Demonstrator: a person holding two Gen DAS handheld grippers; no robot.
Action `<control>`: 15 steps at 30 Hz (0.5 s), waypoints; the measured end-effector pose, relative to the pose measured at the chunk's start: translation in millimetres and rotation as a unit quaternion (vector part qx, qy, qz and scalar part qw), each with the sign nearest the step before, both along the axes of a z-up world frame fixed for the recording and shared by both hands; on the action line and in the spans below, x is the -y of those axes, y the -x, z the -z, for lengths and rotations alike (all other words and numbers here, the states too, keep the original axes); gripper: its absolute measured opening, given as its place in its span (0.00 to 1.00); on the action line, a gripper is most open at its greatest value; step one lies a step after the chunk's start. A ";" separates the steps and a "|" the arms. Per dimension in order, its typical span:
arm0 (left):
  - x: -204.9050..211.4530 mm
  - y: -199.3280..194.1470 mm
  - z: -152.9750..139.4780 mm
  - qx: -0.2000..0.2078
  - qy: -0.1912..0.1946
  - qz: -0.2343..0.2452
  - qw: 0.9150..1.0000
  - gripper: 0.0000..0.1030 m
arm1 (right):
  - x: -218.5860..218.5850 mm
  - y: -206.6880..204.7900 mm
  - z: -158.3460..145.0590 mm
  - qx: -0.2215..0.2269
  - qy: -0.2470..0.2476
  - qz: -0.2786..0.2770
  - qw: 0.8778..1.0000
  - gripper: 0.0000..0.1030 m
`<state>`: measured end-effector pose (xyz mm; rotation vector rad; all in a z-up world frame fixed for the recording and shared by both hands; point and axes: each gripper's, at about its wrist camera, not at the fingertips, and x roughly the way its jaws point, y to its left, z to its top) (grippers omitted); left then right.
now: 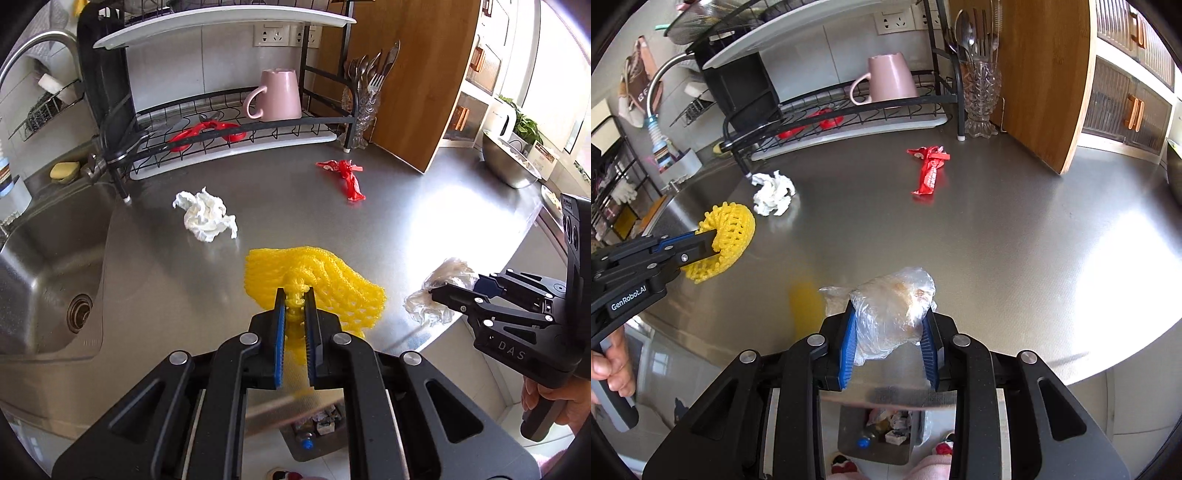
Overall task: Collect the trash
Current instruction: 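Carry the foam net and plastic bag down over the bin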
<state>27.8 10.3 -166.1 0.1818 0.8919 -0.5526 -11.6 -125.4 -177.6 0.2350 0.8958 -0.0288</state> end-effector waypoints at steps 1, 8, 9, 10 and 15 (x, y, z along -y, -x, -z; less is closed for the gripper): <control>-5.8 10.6 0.3 -0.001 0.001 0.001 1.000 0.08 | -5.7 8.7 -2.1 0.002 0.001 -0.004 1.000 0.30; -42.1 85.9 15.3 -0.032 0.003 0.023 0.999 0.08 | -42.9 72.2 -4.2 0.006 -0.005 -0.009 1.000 0.30; -45.9 94.8 19.8 -0.038 -0.002 0.026 0.999 0.08 | -46.3 80.2 -1.8 0.003 -0.012 -0.005 1.000 0.30; -49.2 103.0 24.5 -0.044 -0.007 0.027 0.999 0.08 | -49.7 87.5 1.4 -0.001 -0.020 -0.003 1.000 0.30; -63.5 130.5 56.1 -0.094 -0.011 0.013 0.995 0.08 | -67.1 109.6 20.8 -0.038 -0.027 -0.019 0.999 0.30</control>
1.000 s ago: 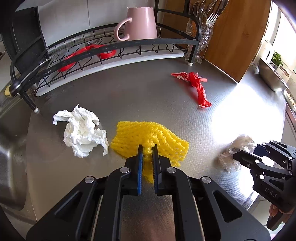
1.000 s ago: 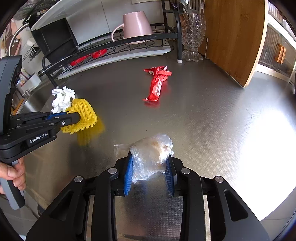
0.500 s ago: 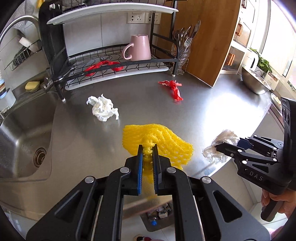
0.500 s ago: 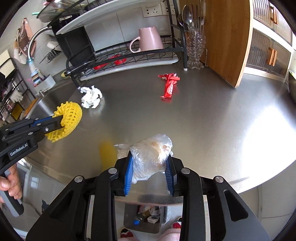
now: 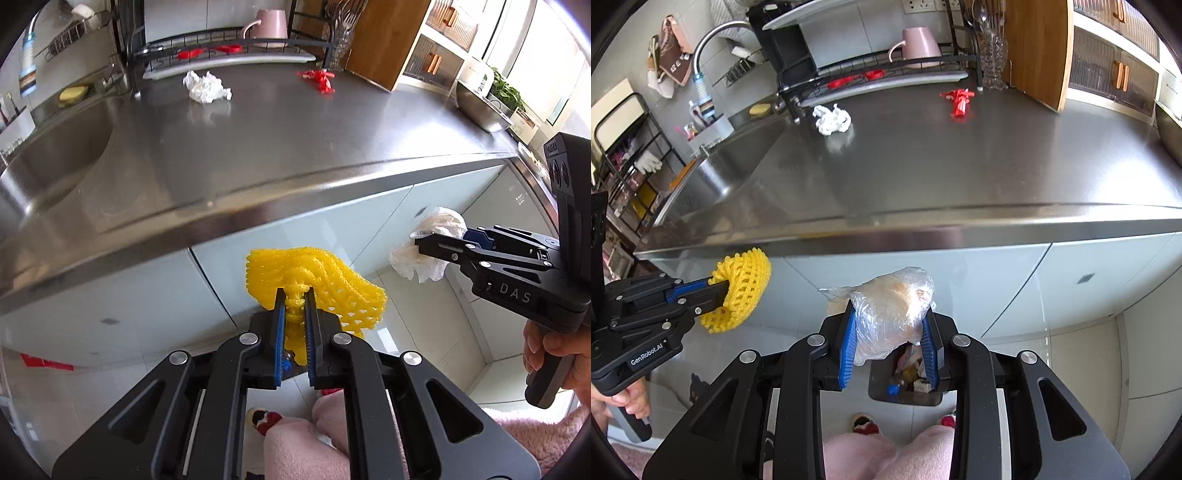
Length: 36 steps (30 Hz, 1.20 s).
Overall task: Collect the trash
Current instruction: 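Carry the foam net and plastic bag down over the bin, then open both tools over the bin to drop the net and bag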
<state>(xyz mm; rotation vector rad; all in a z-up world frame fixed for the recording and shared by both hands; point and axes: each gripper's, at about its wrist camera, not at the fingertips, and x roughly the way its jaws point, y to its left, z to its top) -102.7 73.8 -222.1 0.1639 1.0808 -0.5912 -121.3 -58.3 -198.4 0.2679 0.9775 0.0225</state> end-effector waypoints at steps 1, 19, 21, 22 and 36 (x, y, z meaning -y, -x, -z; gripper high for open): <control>-1.8 2.9 7.6 -0.008 -0.001 -0.007 1.000 0.08 | -2.5 2.1 4.8 -0.008 0.003 -0.007 1.000 0.30; 4.2 10.1 168.2 -0.118 -0.027 -0.077 0.990 0.08 | 17.9 2.0 169.2 -0.160 -0.053 -0.040 0.985 0.30; 7.4 5.9 192.8 -0.133 -0.032 -0.073 0.988 0.08 | 15.5 -5.2 184.9 -0.163 -0.055 -0.043 0.984 0.30; 9.3 3.4 204.1 -0.140 -0.032 -0.072 0.987 0.08 | 14.5 -8.7 192.7 -0.167 -0.055 -0.041 0.984 0.30; 33.0 -25.8 307.2 -0.215 -0.063 -0.095 0.970 0.08 | 20.4 -49.5 293.3 -0.236 -0.110 0.038 0.965 0.30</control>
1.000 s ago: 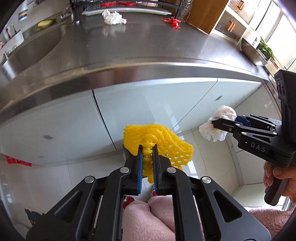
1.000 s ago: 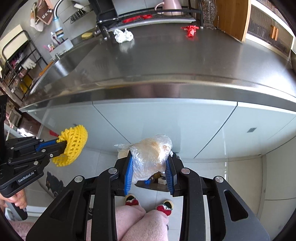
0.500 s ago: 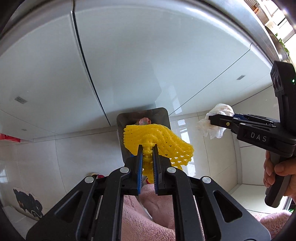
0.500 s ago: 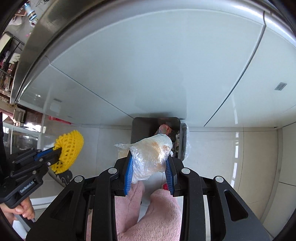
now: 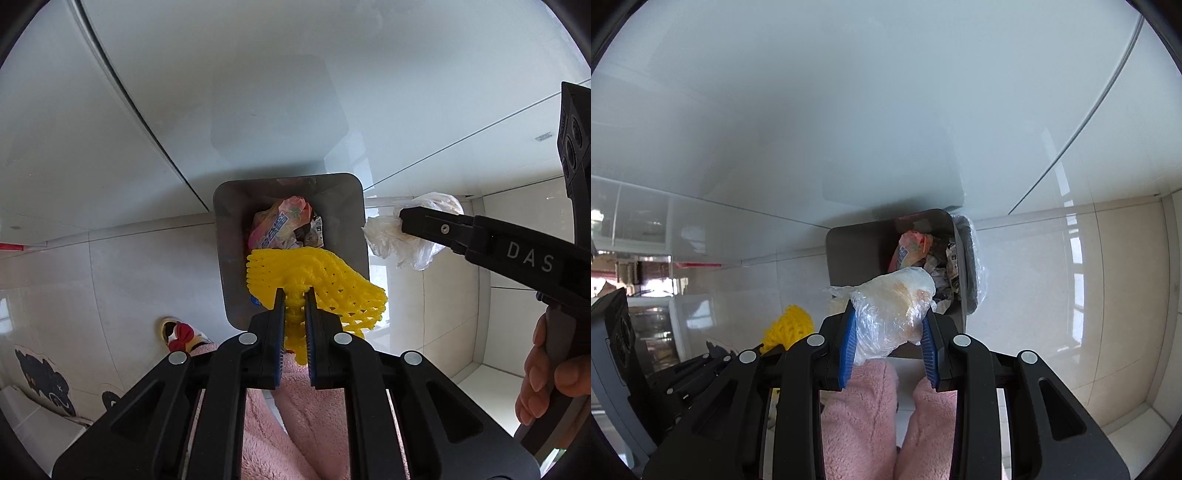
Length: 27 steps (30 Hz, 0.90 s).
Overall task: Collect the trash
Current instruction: 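Open both tools over the bin to drop the net and bag, then raise both tools back up toward the counter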
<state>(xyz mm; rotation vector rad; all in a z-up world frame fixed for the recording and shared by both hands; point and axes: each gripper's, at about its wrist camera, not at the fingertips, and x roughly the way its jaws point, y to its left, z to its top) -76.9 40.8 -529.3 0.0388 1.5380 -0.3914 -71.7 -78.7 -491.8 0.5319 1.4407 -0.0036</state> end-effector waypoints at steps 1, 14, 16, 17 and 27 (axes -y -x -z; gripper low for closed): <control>1.0 -1.9 1.8 -0.003 0.001 -0.002 1.000 0.09 | 0.4 -0.9 4.2 -0.005 -0.004 0.004 1.000 0.31; 1.8 -8.8 -7.4 -0.007 0.014 -0.006 1.000 0.47 | -2.2 -14.1 6.1 -0.012 -0.004 0.018 1.000 0.72; 1.2 -9.4 -10.8 -0.007 0.019 -0.009 1.000 0.59 | -1.4 -15.9 2.3 -0.010 -0.002 0.023 1.000 0.75; 1.1 -9.6 -12.2 -0.006 0.024 -0.009 1.000 0.62 | -1.1 -16.5 0.7 -0.010 -0.002 0.025 1.000 0.75; 4.3 -7.2 -34.5 0.008 0.023 0.002 1.000 0.76 | 9.9 -11.7 -12.9 -0.006 0.002 0.035 0.999 0.82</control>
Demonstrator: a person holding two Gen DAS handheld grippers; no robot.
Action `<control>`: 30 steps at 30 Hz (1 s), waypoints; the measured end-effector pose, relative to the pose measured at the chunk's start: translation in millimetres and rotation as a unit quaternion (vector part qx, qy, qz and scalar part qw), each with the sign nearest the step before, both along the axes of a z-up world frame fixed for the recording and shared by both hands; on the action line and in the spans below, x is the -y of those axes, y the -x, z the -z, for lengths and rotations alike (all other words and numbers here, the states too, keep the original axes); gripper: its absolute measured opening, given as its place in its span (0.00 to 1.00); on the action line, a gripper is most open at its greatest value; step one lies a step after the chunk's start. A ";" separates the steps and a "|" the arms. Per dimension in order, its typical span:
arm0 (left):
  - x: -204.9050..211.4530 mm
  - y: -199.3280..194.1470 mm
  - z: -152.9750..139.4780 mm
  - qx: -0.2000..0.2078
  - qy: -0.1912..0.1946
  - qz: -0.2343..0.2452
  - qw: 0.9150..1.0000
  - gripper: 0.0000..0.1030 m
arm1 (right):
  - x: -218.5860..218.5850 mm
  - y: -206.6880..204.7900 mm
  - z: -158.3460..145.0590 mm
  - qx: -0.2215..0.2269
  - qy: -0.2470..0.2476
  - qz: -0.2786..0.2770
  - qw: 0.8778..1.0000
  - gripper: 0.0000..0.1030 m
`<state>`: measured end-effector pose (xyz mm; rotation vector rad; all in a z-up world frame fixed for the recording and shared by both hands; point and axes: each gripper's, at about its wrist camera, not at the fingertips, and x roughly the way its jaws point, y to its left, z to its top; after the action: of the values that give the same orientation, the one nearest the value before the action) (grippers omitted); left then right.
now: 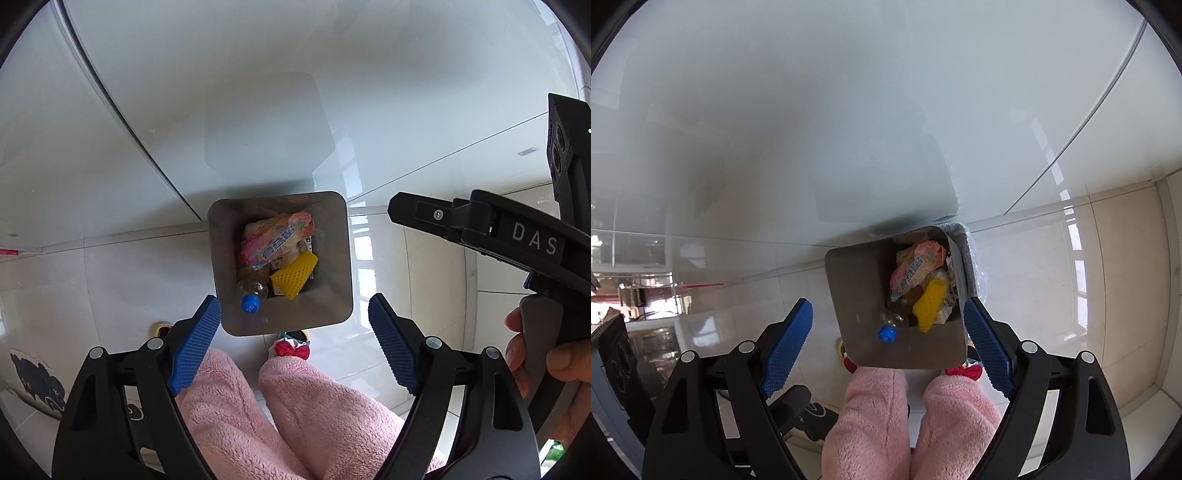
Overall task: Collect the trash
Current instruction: 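Raise both tools back up toward the counter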
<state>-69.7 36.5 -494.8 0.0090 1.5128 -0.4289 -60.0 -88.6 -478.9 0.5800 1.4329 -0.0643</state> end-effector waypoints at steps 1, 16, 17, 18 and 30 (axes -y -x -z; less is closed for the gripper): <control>-0.1 0.3 -3.8 0.003 -0.001 0.000 1.000 0.76 | 2.2 2.6 -2.6 0.001 0.001 0.002 1.000 0.82; -36.3 29.2 -121.3 0.076 -0.009 -0.057 0.995 0.84 | 27.1 41.8 -115.8 0.076 0.013 -0.011 0.997 0.85; -38.9 30.7 -132.4 0.085 -0.007 -0.061 0.995 0.85 | 27.8 45.1 -129.4 0.087 0.016 -0.015 0.996 0.85; -40.7 32.0 -143.0 0.093 -0.004 -0.066 0.993 0.86 | 29.4 48.2 -142.7 0.100 0.018 -0.019 0.995 0.87; -46.4 -8.8 -262.8 0.162 0.035 -0.095 0.982 0.92 | 45.4 33.9 -292.9 0.265 0.096 -0.009 0.959 0.96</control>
<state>-60.9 82.9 -232.0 -0.1166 1.1654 -0.3094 -94.0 -134.0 -186.0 0.3838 0.8966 -0.0294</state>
